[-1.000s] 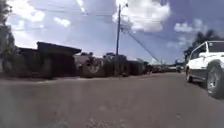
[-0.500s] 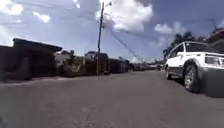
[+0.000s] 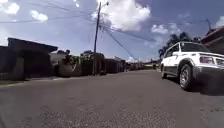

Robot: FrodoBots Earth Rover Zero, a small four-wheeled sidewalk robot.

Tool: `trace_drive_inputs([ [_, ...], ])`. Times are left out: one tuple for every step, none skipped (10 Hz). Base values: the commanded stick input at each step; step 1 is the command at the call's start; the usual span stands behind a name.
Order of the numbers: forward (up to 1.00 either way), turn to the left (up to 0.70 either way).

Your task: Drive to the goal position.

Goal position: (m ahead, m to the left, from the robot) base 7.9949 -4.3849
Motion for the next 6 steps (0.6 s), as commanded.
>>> trace_drive_inputs([
  [0.15,0.0],
  [0.45,0.0],
  [0.45,0.0],
  [0.45,0.0],
  [0.45,0.0],
  [0.45,-0.14],
])
